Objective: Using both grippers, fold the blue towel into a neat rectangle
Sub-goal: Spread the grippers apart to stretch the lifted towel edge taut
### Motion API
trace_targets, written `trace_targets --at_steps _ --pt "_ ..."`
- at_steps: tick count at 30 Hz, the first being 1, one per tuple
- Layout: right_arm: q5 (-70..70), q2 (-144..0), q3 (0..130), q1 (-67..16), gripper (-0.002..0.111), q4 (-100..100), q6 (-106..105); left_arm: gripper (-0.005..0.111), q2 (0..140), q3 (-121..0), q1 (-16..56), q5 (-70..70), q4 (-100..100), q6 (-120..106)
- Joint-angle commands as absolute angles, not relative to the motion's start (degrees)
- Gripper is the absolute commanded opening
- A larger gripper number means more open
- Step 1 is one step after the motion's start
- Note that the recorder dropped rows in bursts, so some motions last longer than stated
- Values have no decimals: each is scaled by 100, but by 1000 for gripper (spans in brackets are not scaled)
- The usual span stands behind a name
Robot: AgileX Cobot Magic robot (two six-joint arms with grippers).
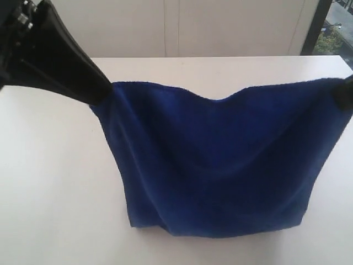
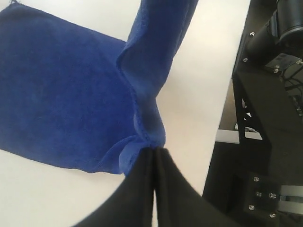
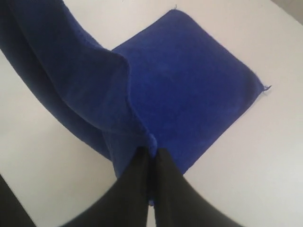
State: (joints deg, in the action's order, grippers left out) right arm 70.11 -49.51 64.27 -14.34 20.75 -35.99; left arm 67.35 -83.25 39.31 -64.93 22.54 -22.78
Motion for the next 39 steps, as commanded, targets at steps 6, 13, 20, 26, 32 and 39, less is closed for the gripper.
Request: trace_targets --at_steps 6,13,20,26,32,39 --pt "6996 -5207 6180 -1428 0 2095 -3572 0 7065 -8264 3959 -6996 2018 -2255" --pt "6996 -5217 6180 -1428 0 2095 -3572 0 6899 -8659 3959 -6996 2084 -2222" --pt "6996 -5217 6180 -1428 0 2095 -3572 0 6874 -8686 3959 -6996 2094 -2087" --pt "6996 -5217 6180 -1428 0 2095 -3572 0 6999 -8138 3959 -6996 2094 -2087" --pt "6996 -5217 6180 -1428 0 2095 -3607 0 7065 -8077 3959 -6996 2094 -2087" --pt "6996 -5228 6101 -1428 0 2070 -3733 0 7074 -8077 3959 -6996 1646 -2022"
